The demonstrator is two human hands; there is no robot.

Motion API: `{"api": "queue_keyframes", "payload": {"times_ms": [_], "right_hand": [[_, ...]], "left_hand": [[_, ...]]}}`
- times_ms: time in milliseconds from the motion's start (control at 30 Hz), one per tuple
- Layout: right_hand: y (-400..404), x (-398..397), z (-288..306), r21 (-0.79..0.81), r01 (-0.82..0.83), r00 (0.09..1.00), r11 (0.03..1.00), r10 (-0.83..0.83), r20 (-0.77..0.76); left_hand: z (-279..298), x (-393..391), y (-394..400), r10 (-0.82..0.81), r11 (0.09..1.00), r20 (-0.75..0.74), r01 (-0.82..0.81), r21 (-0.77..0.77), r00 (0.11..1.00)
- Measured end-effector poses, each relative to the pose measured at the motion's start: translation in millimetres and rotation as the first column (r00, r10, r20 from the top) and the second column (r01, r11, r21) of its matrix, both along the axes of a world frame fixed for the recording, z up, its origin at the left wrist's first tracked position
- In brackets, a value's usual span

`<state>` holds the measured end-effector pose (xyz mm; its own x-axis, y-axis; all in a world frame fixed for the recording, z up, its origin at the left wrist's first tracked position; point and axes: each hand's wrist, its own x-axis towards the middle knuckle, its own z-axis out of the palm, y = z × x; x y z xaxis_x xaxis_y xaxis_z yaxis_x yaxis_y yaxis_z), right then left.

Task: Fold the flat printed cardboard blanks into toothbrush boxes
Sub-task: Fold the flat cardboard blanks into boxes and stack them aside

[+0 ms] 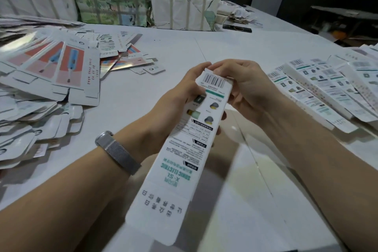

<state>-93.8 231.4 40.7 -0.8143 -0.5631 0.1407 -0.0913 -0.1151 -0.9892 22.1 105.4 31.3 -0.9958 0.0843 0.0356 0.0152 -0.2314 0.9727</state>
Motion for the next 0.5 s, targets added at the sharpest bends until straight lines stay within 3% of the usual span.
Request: {"api": "queue_keyframes", "payload": {"times_ms": [233,500], "right_hand": [[12,-5,1,0.048,-0.09,0.994,0.995,0.093,-0.064],[-2,8,-9,0.014,-0.092,0.994,0.996,0.093,-0.062]], "left_hand": [[-5,-4,-3,0.001,1.0,-0.029,-0.001,0.02,1.0],[-8,-11,-8,0.222,0.973,-0.037,-0.219,0.07,0.974]]}}
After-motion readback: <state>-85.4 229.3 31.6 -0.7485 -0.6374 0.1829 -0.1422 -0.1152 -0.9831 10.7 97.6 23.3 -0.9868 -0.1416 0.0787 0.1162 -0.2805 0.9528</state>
